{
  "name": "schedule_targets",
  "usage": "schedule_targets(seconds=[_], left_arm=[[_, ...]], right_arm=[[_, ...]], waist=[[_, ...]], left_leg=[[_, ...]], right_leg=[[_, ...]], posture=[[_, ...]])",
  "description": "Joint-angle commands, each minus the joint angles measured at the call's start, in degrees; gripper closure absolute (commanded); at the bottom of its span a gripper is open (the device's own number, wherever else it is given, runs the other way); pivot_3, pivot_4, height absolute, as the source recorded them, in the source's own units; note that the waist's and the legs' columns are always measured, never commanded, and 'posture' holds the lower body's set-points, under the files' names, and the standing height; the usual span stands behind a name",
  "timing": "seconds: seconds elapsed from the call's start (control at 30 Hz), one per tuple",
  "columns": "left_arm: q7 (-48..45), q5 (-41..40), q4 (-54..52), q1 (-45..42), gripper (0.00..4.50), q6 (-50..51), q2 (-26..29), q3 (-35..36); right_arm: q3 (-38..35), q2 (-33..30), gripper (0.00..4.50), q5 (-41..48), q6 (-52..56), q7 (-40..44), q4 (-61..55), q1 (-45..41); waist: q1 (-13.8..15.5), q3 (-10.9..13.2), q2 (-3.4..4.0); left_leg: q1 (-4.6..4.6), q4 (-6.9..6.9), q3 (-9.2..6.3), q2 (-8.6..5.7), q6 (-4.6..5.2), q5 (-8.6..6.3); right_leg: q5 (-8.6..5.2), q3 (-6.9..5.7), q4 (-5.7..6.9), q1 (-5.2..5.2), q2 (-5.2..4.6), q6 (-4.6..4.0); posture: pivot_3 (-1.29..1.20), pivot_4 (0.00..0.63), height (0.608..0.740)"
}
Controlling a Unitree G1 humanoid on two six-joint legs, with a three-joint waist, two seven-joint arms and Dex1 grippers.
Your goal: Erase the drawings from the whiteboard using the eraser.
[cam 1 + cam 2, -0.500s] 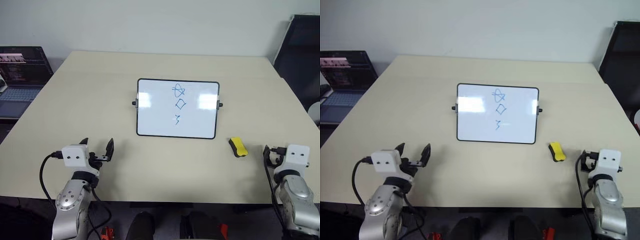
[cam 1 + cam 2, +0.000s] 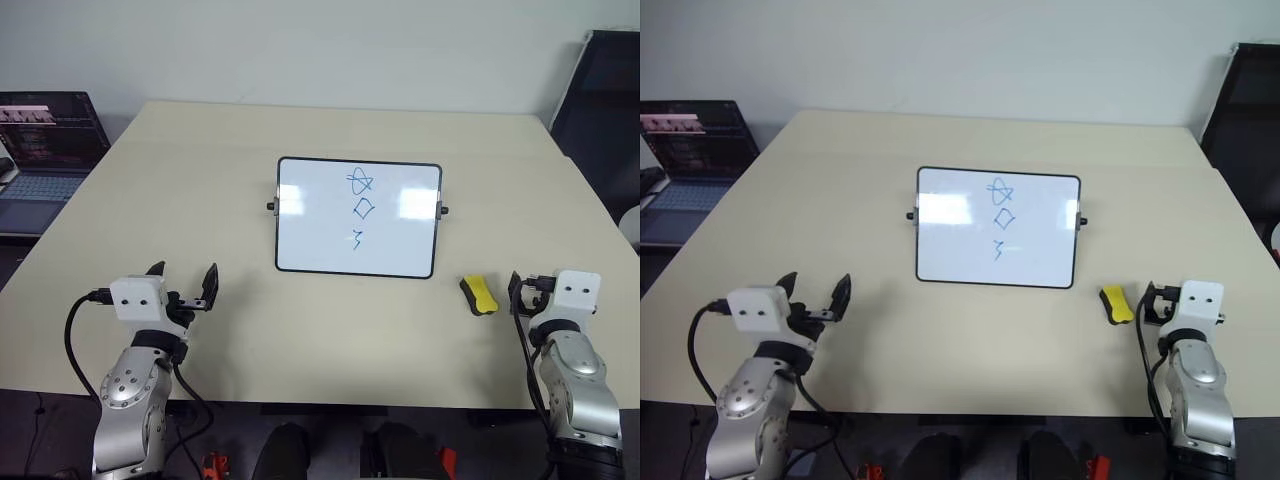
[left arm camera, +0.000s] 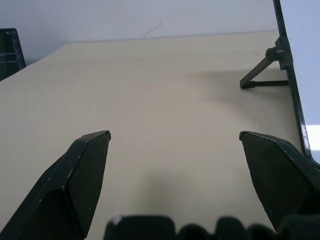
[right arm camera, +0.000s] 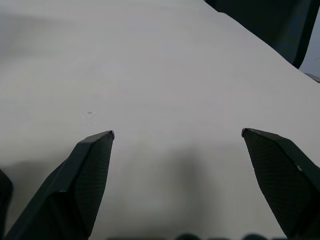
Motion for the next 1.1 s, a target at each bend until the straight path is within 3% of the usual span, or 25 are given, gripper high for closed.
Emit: schedule_targets(seconds=[0.03, 0.2, 0.37, 0.57, 0.77, 0.9, 1.1], left_arm=[[-0.8, -0.6, -0.3, -2.7, 0.0, 0.0, 2.3, 1.6], [-2.8, -2.5, 0.9, -5.7, 0.0, 1.2, 5.5, 3.5], [-7.3, -9.4, -2.1, -11.9, 0.0, 7.8, 10.4, 4.3], [-19.9, -21.9, -4.3, -21.7, 0.0, 18.5, 16.9, 0.2], [-35.7, -29.3, -1.8, -26.7, 0.0, 25.6, 22.4, -5.1], [-43.8, -28.3, 0.7, -27.4, 0.0, 25.4, 25.0, -8.0], [-53.0, -25.2, 5.6, -29.8, 0.0, 22.2, 26.0, -11.7]], right_arm=[[-1.1, 0.1, 0.02, 0.4, 0.2, -0.8, -3.3, 0.2], [-0.6, 1.0, 0.02, 0.1, 1.0, -1.3, -5.7, 1.1], [-2.1, 0.4, 0.02, 0.5, 1.7, -1.3, -6.8, 1.8], [-1.9, -0.2, 0.02, 1.0, 3.8, -0.5, -7.7, 0.8], [-2.0, -3.8, 0.02, 0.7, 8.6, 1.3, -9.5, -2.0], [-3.1, -4.5, 0.02, 3.2, 15.6, 1.1, -11.0, -5.2], [-4.1, -4.2, 0.02, 11.6, 37.2, 1.8, -18.8, -12.2]], waist=[[0.0, 0.0, 0.0], [-0.2, 0.0, 0.03], [-0.1, 0.0, 0.03], [-0.1, 0.0, 0.02], [-0.6, 0.0, 0.08], [-1.1, 0.0, 0.09], [-1.1, 0.0, 0.11]], left_leg=[[0.01, 0.0, -0.02, 0.01, 0.0, 0.0], [0.04, 0.0, -0.03, 0.05, 0.0, 0.0], [0.02, 0.01, -0.04, 0.03, 0.0, 0.0], [0.01, 0.01, -0.03, -0.01, -0.01, 0.01], [0.01, -0.01, 0.0, 0.03, -0.01, 0.01], [0.03, -0.03, 0.02, 0.06, -0.01, 0.01], [-0.01, -0.02, -0.01, 0.04, -0.01, 0.01]], right_leg=[[0.0, -0.01, 0.01, 0.0, 0.0, 0.0], [0.0, -0.01, 0.06, 0.0, 0.03, -0.01], [0.0, -0.04, 0.05, 0.0, 0.03, -0.01], [0.0, -0.06, 0.05, 0.0, 0.03, 0.0], [0.0, -0.05, 0.06, -0.05, 0.09, 0.0], [0.0, -0.04, 0.06, -0.05, 0.12, -0.01], [0.0, -0.02, 0.04, -0.06, 0.11, -0.01]], posture=[[0.0, 0.15, 0.74], [0.0, 0.15, 0.74], [0.0, 0.15, 0.74], [0.0, 0.15, 0.74], [0.0, 0.15, 0.74], [0.0, 0.15, 0.74], [0.0, 0.15, 0.74]])
